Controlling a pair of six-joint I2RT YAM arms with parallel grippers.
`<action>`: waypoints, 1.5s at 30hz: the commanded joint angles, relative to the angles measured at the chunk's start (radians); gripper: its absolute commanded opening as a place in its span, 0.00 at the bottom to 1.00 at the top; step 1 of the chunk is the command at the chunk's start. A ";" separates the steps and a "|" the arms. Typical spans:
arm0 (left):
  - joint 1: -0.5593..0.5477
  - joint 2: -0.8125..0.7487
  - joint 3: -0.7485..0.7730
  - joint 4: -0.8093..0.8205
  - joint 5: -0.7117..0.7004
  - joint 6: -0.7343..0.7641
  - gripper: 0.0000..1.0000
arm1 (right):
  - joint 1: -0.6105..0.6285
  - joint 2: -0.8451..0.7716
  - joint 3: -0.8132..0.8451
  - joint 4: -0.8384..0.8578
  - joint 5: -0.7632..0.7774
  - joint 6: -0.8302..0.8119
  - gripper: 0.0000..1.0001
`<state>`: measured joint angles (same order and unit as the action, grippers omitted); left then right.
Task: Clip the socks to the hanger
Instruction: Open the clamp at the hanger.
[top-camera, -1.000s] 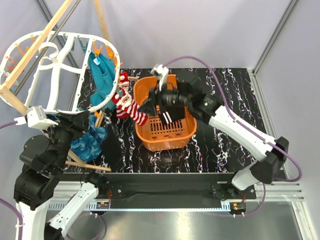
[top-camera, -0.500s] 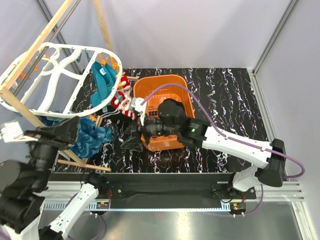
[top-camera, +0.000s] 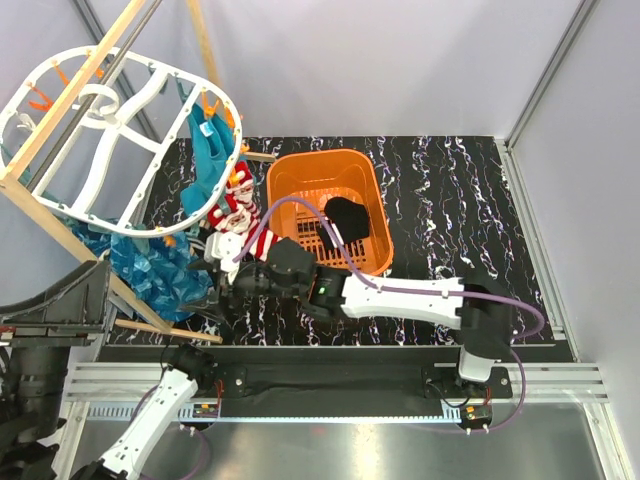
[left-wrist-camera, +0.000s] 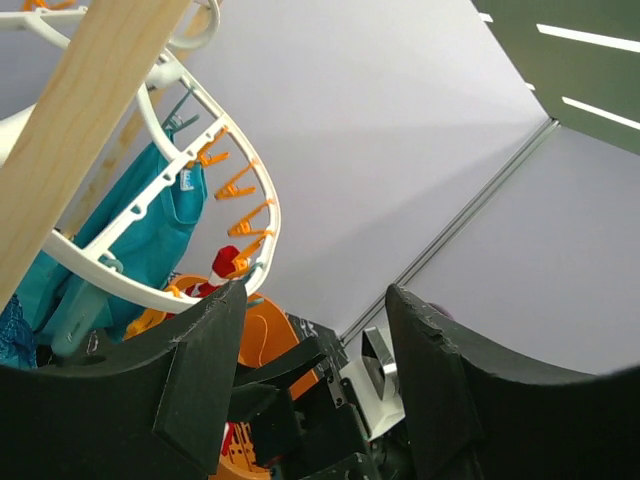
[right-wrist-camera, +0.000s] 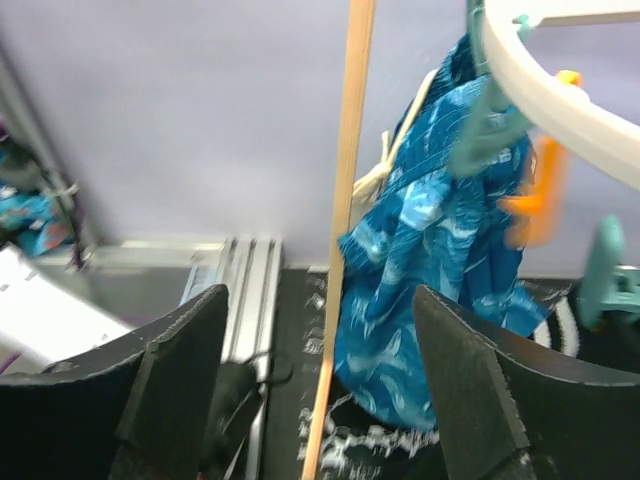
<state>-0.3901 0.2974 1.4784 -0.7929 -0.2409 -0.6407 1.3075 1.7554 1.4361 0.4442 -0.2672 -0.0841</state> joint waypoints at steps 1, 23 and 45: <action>-0.001 -0.015 0.016 0.004 -0.023 -0.001 0.63 | 0.033 0.039 0.067 0.243 0.135 -0.069 0.78; -0.004 -0.061 0.103 -0.086 -0.074 0.041 0.64 | 0.075 0.233 0.280 0.240 0.356 -0.094 0.46; -0.032 -0.073 0.126 -0.118 -0.097 0.056 0.64 | 0.113 0.397 0.517 0.182 0.632 -0.220 0.66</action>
<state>-0.4126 0.2352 1.5867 -0.9150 -0.3195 -0.5995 1.4193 2.1304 1.8748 0.6170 0.2394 -0.2436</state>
